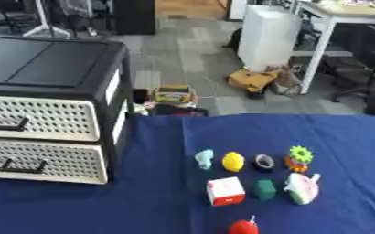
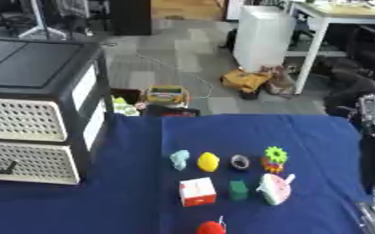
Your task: Pick up objects from table and place into drawer.
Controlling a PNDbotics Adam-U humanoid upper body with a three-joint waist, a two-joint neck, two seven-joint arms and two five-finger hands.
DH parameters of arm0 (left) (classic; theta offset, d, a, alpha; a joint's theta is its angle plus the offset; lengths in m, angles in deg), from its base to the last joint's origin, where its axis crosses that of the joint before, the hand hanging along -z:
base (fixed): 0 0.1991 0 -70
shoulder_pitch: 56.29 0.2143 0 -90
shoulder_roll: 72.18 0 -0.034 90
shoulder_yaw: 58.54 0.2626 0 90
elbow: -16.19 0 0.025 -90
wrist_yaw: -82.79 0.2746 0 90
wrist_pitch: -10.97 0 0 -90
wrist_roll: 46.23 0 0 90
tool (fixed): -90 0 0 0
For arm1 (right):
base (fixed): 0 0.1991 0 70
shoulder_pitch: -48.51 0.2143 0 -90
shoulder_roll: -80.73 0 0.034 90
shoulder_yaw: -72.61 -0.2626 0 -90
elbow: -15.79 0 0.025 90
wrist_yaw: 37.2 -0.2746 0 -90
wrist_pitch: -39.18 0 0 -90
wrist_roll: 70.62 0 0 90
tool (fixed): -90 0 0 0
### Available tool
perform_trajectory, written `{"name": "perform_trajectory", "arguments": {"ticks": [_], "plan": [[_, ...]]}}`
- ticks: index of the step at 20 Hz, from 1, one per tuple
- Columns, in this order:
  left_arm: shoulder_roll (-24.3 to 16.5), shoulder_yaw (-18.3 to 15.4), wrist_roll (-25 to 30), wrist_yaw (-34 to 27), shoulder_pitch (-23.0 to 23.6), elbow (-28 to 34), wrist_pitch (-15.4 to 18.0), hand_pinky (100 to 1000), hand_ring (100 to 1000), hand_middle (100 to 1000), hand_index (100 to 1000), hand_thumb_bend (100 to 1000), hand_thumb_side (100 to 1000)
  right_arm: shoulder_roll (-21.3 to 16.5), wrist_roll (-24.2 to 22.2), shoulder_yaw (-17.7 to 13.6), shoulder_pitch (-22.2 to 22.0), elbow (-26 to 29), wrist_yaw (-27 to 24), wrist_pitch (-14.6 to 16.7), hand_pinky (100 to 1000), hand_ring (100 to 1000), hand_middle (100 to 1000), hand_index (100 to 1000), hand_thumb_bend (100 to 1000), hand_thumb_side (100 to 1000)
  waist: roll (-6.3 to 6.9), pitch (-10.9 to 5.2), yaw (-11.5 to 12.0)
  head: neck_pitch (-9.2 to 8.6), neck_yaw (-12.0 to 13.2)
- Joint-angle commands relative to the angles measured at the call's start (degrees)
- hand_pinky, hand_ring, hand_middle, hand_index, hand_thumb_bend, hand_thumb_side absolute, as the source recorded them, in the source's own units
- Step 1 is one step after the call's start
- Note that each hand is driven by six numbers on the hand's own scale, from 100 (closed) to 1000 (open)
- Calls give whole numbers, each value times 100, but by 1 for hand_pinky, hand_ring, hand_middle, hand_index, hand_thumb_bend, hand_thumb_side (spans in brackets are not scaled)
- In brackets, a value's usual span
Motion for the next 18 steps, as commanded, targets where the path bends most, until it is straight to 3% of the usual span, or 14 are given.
{"name": "perform_trajectory", "arguments": {"ticks": [1,8,11,15,18], "plan": [[-525,-81,-42,123,82,80,153,203,336,454,793,100,1000,-199,-20,-57,25,91,-8,-2,671,700,494,838,100,991,46,-142,41,7,-73],[-1227,-145,-256,334,468,-127,324,141,347,449,781,100,1000,-248,-30,-48,19,91,1,3,672,701,495,837,100,990,85,-177,114,31,-93],[-1489,-95,-210,629,716,-496,846,108,353,451,782,100,1000,-257,-15,-58,7,91,5,4,672,702,495,837,100,991,84,-176,123,36,-113],[-1626,9,160,811,1016,-797,1798,134,364,459,790,100,1000,-264,-9,-62,-2,91,7,5,673,702,494,837,100,992,87,-168,170,37,-150],[-1702,34,367,751,1072,-933,2228,139,366,460,798,100,1000,-274,-18,-53,-3,91,6,7,673,702,494,837,100,992,96,-178,221,61,-166]]}}
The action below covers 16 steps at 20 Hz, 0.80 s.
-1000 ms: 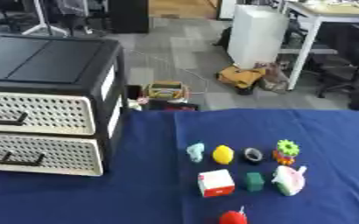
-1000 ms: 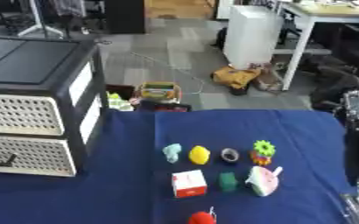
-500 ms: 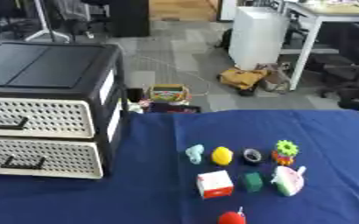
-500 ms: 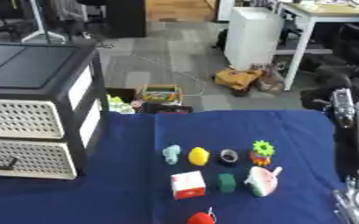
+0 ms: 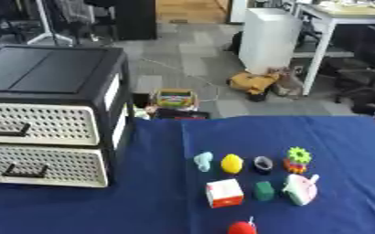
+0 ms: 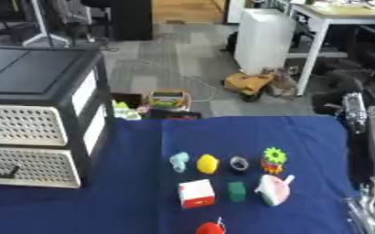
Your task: Pick up objects from table and place into drawer.
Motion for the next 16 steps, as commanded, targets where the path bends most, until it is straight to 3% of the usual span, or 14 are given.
{"name": "perform_trajectory", "arguments": {"ticks": [1,11,16], "plan": [[-346,-36,183,-63,-11,-115,417,140,366,460,800,100,1000,-194,-7,-51,41,91,4,11,673,702,494,837,100,992,37,-121,29,32,-31],[-817,106,1092,-577,-316,-645,1182,123,347,443,766,100,1000,-245,-26,-34,5,91,8,9,674,703,495,838,100,991,63,-203,101,205,-33],[-1070,283,1762,-901,-574,-897,1258,100,324,421,762,100,1000,-262,-35,-24,-2,91,8,9,675,704,494,838,100,992,83,-212,101,237,-11]]}}
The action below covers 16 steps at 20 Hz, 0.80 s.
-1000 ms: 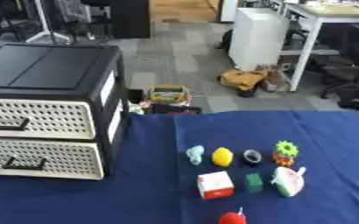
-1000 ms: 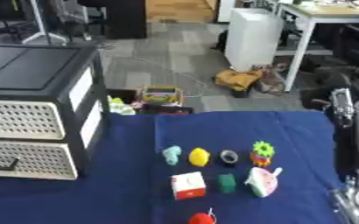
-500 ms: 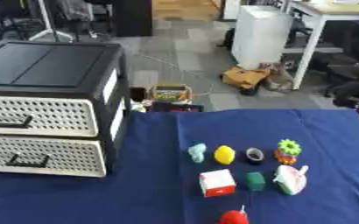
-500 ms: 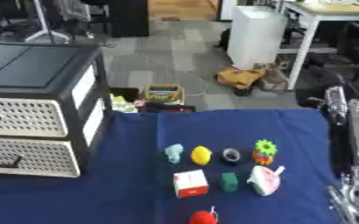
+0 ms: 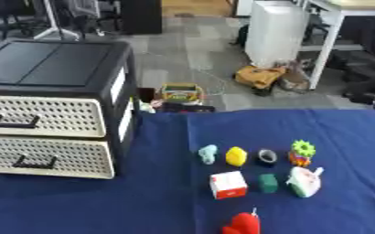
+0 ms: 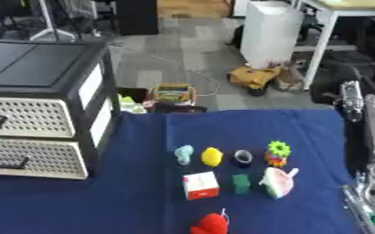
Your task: Pick up objects from table and place into drawer.
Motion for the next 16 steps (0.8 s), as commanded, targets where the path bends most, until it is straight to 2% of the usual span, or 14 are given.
{"name": "perform_trajectory", "arguments": {"ticks": [1,6,10,16], "plan": [[-400,50,398,-277,-135,-83,32,100,322,419,764,100,1000,-204,-24,-26,47,91,8,16,675,704,494,838,100,992,40,-109,5,23,9],[-463,167,953,-858,-202,79,33,100,308,405,748,100,1000,-202,-34,-24,38,91,8,1,675,704,492,838,100,992,61,-83,4,33,-6],[-545,136,1279,-1311,-309,73,33,100,268,362,688,100,1000,-212,-45,-20,29,91,13,-6,676,704,492,839,100,993,88,-75,13,56,-17],[-611,98,1684,-1744,-419,38,33,100,252,346,700,100,1000,-216,-43,-23,15,91,18,-11,676,704,491,839,100,993,108,-82,22,87,14]]}}
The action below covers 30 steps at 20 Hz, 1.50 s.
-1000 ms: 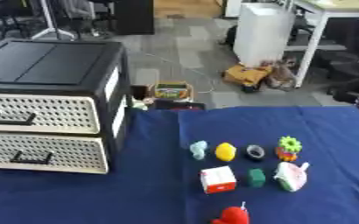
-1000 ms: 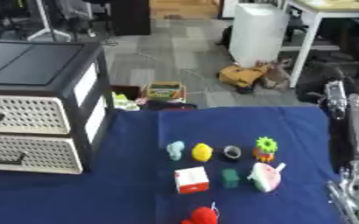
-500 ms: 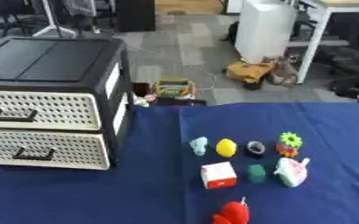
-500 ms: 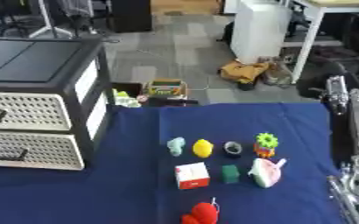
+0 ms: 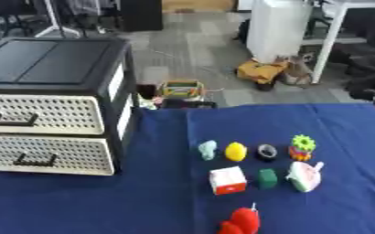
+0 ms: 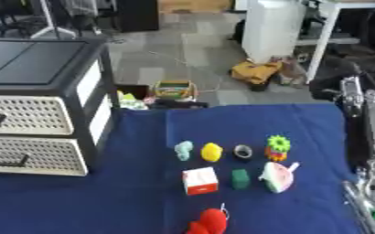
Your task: Pick up objects from table and place into drawer.
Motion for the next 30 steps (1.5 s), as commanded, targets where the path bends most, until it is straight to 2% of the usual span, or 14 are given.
{"name": "perform_trajectory", "arguments": {"ticks": [1,10,14,17,21,30], "plan": [[-341,-118,822,-230,-109,38,610,100,251,345,698,100,1000,-175,-8,-24,15,91,15,-1,677,704,491,839,100,994,29,-96,21,67,56],[-372,8,1513,-709,-145,455,610,100,246,340,714,100,1000,-160,-7,-27,6,91,0,-2,677,705,492,839,100,993,19,-129,54,218,262],[-429,142,1823,-868,-214,617,610,100,239,333,713,100,1000,-142,-14,-17,23,91,-17,4,677,705,493,839,100,993,-2,-151,41,335,477],[-486,291,2052,-998,-309,651,610,100,232,327,744,100,1000,-127,-28,-5,41,91,-32,6,677,705,494,840,100,993,-15,-163,25,377,645],[-555,471,2361,-1172,-470,635,610,100,222,318,774,100,1000,-116,-46,8,59,91,-45,6,678,705,494,840,100,993,-27,-164,-5,363,758],[-575,821,3058,-1573,-846,756,610,100,212,309,824,100,1000,-92,-87,32,91,91,-67,-1,678,706,493,840,100,994,-33,-130,-88,254,776]]}}
